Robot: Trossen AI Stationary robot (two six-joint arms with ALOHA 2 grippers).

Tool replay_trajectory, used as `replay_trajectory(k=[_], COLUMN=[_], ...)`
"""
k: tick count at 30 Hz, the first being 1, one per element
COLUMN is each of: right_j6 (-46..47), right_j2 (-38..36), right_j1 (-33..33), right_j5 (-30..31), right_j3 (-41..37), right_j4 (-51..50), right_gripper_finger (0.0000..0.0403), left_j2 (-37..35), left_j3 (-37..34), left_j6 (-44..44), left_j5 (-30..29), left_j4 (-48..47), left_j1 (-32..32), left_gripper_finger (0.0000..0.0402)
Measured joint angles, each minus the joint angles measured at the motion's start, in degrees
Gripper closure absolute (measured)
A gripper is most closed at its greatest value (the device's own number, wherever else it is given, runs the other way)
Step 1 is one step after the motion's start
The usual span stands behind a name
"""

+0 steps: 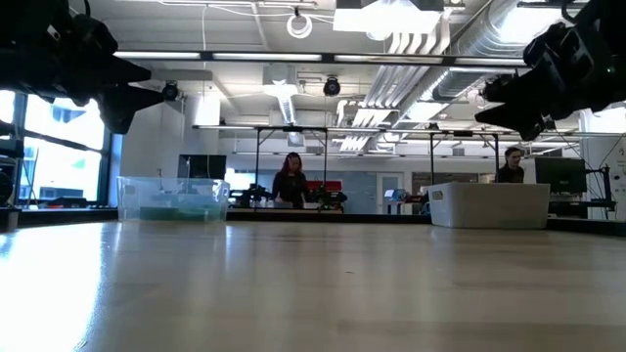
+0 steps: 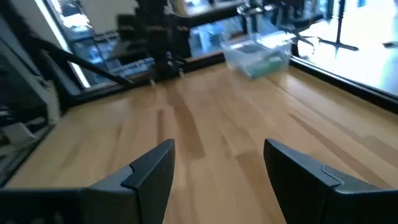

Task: Sort & place blocks by color
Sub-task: Return to Home Position

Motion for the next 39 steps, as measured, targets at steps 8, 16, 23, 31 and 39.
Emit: replay_trajectory(k=[8,16,23,31,39], right_j6=[-0.8,-1.1,0.7,2.2,2.2], right_j2=[-8.8,-8.8,-8.7,-8.7,-8.7], right_j1=[0.1,0.1,0.1,0.1,0.1], right_j5=[-4.4,-5.4,-0.4,0.2,0.2], right_j3=[-1.9,-2.1,-2.1,-2.1,-2.1], right_j4=[-0.3,-1.0,-3.7,-3.8,-3.8], right_gripper_finger=[0.0169,0.0169,0.0169,0.0169,0.0169], left_j2=[0.0,0.0,0.0,0.0,0.0], left_j3=[0.0,0.0,0.0,0.0,0.0], left_j6=[0.0,0.0,0.0,0.0,0.0], left_j5=[0.0,0.0,0.1,0.1,0.1], left_j4=[0.0,0.0,0.0,0.0,0.0], left_j1=[0.0,0.0,0.0,0.0,0.0], left_gripper_finger=[0.0202,0.0202,0.0202,0.0202,0.0202])
